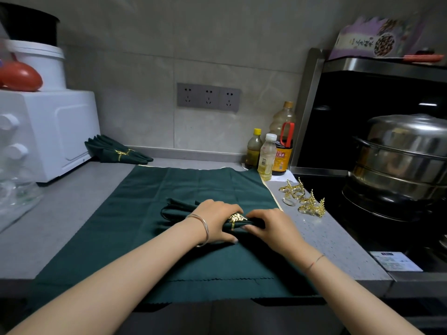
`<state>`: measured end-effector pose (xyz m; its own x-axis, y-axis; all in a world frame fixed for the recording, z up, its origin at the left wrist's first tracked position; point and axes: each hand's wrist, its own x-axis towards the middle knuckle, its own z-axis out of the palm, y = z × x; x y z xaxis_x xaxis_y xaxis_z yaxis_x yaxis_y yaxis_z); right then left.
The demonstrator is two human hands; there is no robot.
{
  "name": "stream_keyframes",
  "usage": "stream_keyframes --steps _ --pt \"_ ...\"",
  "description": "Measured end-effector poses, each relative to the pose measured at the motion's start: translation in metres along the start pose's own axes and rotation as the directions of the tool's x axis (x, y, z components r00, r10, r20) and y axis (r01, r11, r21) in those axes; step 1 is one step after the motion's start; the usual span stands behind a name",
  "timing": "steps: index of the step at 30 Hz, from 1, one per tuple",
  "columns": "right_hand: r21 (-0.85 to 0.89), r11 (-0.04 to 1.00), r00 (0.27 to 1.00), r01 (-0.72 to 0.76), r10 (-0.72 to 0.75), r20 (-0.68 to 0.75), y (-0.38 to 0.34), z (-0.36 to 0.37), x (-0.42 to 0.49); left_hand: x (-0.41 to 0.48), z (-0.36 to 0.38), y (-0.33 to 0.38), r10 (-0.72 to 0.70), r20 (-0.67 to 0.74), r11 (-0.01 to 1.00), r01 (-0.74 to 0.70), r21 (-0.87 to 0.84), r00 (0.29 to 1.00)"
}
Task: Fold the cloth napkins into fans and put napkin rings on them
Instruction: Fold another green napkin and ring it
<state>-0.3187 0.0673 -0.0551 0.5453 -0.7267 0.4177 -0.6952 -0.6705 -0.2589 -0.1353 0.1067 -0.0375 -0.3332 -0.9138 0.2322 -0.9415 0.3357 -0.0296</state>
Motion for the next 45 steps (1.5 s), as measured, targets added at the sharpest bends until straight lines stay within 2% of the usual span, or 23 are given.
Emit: stream_keyframes --steps 4,8,14,19,23,27,30,33,37,41,45 --pt "0.013 1.000 1.000 0.005 -0.005 -0.013 0.000 0.001 0.001 0.001 0.003 -0.001 -0.036 -0.050 0.996 0.032 -0.078 0.998" --pt "0.001 1.000 1.000 -0.017 0.017 -0.019 0.004 0.002 0.003 0.001 -0.002 -0.008 -0.083 -0.032 0.997 0.083 0.001 0.996" --pt "0.076 0.995 0.997 -0.069 0.071 -0.016 -0.001 0.005 0.008 0.002 -0.011 -0.022 -0.091 -0.009 0.973 0.091 0.212 0.996" --pt "0.003 0.996 0.995 -0.087 0.087 0.058 -0.007 0.016 0.016 -0.010 -0.013 -0.046 -0.092 0.086 0.967 0.068 0.245 0.992" --pt "0.176 0.978 0.980 -0.113 0.080 0.184 -0.010 0.029 0.017 -0.033 -0.022 -0.082 -0.109 0.039 0.967 0.097 0.234 0.993" --pt "0.282 0.957 0.986 -0.066 0.020 0.165 -0.030 0.045 0.032 -0.055 -0.029 -0.115 -0.136 0.008 0.978 0.133 0.160 0.991" --pt "0.292 0.955 0.990 -0.043 0.001 0.140 -0.038 0.058 0.049 -0.078 -0.029 -0.146 -0.194 -0.079 0.981 0.193 -0.008 0.978" --pt "0.384 0.921 0.992 -0.061 0.015 0.123 -0.042 0.067 0.070 -0.100 -0.022 -0.191 -0.368 -0.107 0.926 0.354 -0.129 0.924" --pt "0.515 0.855 0.998 -0.060 0.040 0.050 -0.065 0.081 0.124 -0.116 -0.006 -0.257 -0.617 -0.028 0.785 0.611 -0.104 0.787" --pt "0.587 0.809 0.999 -0.043 0.027 0.035 -0.095 0.114 0.203 -0.122 0.018 -0.312 -0.724 0.062 0.687 0.726 -0.012 0.687" --pt "0.597 0.802 0.999 -0.028 0.000 0.046 -0.134 0.151 0.279 -0.118 0.039 -0.336 -0.748 0.162 0.652 0.758 -0.002 0.644"
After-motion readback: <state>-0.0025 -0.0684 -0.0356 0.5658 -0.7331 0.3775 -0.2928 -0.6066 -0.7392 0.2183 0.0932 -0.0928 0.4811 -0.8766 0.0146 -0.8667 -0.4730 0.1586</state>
